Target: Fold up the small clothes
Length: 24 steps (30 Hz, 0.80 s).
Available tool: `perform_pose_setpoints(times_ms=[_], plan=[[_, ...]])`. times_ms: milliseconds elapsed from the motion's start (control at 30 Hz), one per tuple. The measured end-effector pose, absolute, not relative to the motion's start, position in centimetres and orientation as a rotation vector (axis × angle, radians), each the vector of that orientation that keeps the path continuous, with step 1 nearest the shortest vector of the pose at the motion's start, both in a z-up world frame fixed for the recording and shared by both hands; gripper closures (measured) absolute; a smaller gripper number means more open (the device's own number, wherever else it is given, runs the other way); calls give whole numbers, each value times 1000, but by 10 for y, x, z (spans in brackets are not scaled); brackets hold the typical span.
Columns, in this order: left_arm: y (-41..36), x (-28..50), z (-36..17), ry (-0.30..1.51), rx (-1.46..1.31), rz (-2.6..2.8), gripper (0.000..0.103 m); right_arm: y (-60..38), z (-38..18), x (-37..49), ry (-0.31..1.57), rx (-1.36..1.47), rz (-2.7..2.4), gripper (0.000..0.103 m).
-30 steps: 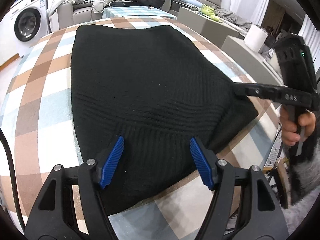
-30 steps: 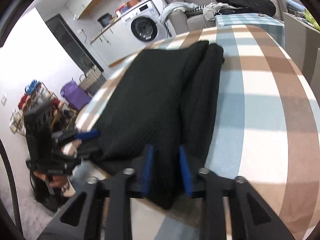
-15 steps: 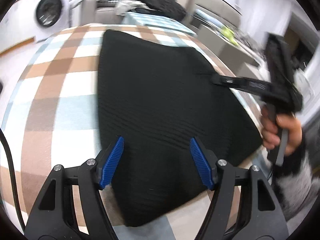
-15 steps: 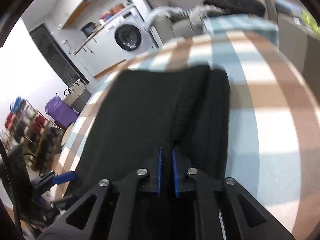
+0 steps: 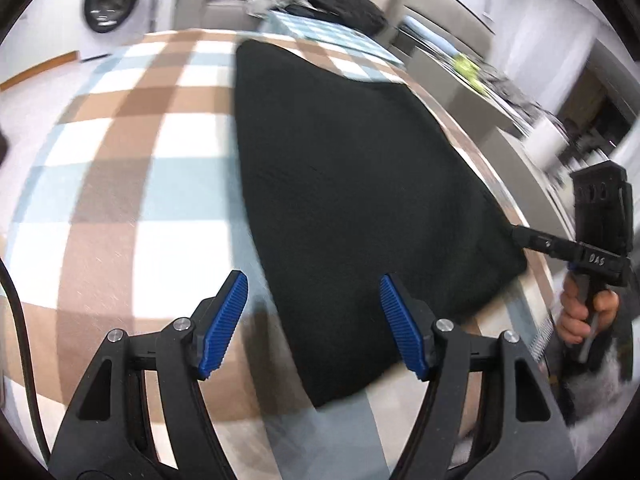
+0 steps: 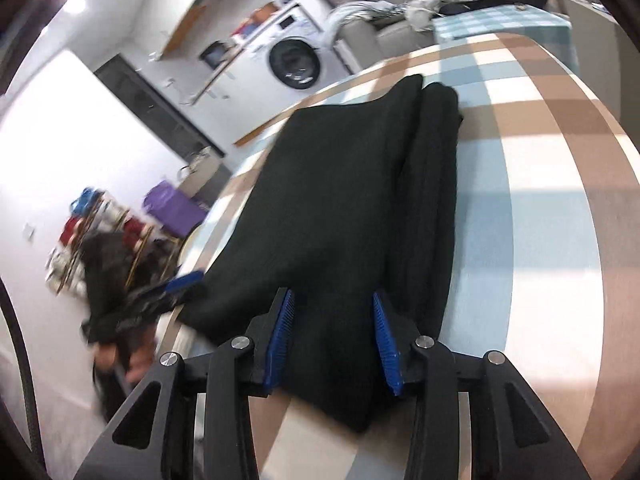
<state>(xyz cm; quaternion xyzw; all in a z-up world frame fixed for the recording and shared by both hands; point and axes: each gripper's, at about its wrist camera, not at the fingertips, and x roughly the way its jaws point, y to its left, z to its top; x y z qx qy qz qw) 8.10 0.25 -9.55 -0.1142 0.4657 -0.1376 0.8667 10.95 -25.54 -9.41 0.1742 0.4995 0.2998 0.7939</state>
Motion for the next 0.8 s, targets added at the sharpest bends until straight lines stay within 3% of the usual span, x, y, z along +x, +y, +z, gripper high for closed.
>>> perform_pose_setpoints(times_ms=[133,200,267,433,600,633,667,800], plan=[[-8,70,-100,990,-156,-319,37,-248,-99,88,1067,286,665,63],[-8,70,-103,1004,-155,-313,37,-243,-102,85,1054,228,662,69],[-7,70,-106,1013,-152,-305,37,-233,-105,82,1029,103,649,91],[-1,72,-110,1029,-144,-262,37,-249,-91,85,981,151,661,95],[-3,71,-109,1034,-113,-254,37,-259,-101,90,1057,173,565,94],[-3,70,-108,1037,-116,-249,37,-260,-99,88,1044,182,550,86],[-3,70,-107,1040,-118,-245,37,-262,-95,87,1035,182,525,73],[-2,67,-98,1015,-111,-238,37,-266,-66,69,957,163,498,68]])
